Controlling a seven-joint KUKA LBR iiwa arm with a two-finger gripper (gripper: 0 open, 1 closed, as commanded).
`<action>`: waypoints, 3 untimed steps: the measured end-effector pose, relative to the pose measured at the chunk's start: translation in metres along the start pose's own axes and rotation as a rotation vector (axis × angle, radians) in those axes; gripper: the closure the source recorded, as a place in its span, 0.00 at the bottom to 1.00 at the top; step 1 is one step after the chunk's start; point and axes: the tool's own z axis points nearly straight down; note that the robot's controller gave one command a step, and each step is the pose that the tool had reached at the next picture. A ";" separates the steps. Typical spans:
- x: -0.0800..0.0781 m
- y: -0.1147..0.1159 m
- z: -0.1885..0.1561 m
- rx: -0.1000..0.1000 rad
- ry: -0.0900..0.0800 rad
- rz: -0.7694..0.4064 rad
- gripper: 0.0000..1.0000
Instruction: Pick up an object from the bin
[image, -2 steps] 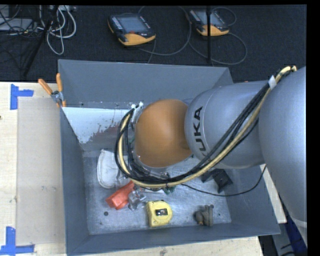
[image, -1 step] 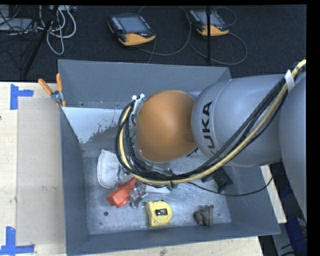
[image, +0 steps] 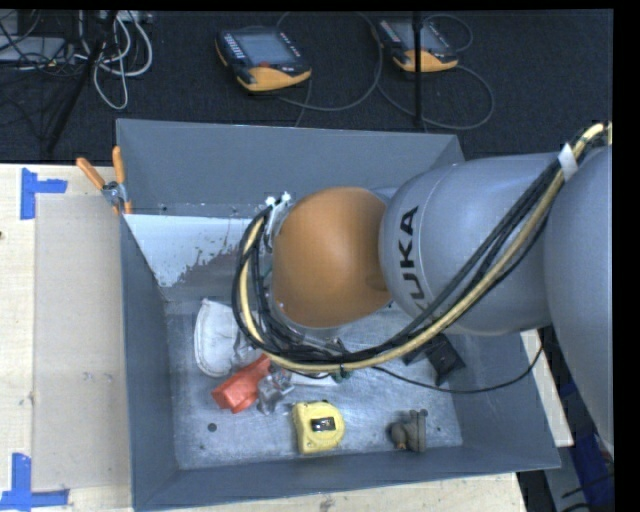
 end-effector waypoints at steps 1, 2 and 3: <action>0.003 -0.001 0.017 -0.001 0.009 0.002 1.00; 0.006 -0.001 0.021 -0.004 0.016 -0.108 1.00; -0.002 -0.002 -0.036 -0.005 0.018 -0.141 1.00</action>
Offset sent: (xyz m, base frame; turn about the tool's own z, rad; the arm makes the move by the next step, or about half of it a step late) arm -0.0040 -0.0048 -0.0205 -0.1421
